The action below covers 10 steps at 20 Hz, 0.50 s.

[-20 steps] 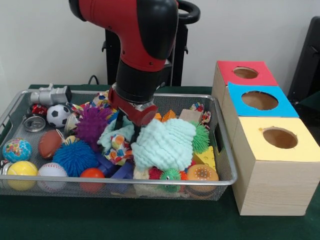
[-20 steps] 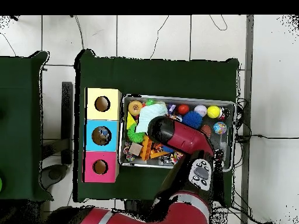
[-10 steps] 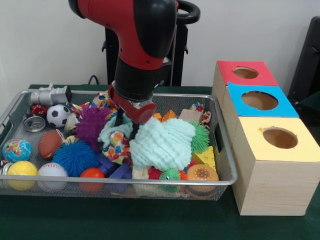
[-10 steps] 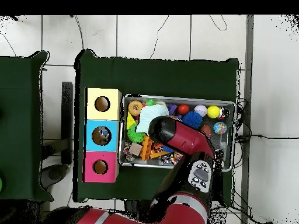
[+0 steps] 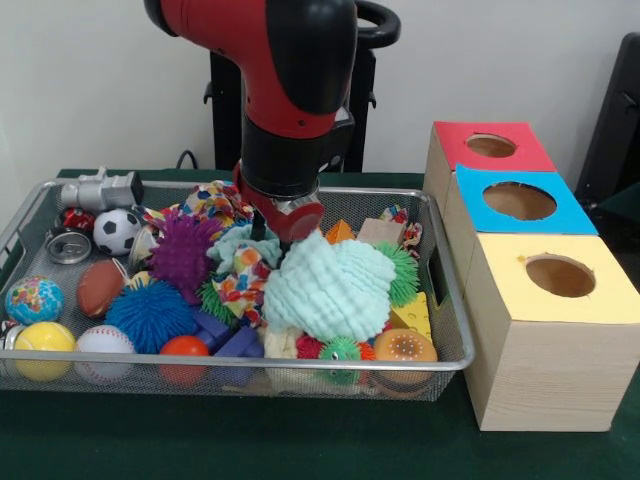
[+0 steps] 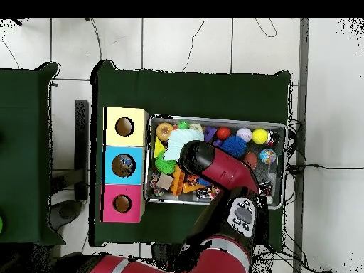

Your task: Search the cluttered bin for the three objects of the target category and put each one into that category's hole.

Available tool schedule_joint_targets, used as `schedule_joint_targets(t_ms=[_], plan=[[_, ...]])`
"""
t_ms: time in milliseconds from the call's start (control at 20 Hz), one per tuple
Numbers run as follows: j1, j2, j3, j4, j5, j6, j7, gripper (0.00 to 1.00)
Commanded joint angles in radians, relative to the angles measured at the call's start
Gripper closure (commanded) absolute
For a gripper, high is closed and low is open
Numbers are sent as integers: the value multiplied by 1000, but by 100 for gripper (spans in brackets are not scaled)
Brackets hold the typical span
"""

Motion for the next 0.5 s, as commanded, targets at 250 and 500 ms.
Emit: schedule_joint_targets(t_ms=[250,500], plan=[[-22,39,143,130,100,10,215,0],[-36,34,168,151,119,-27,188,0]])
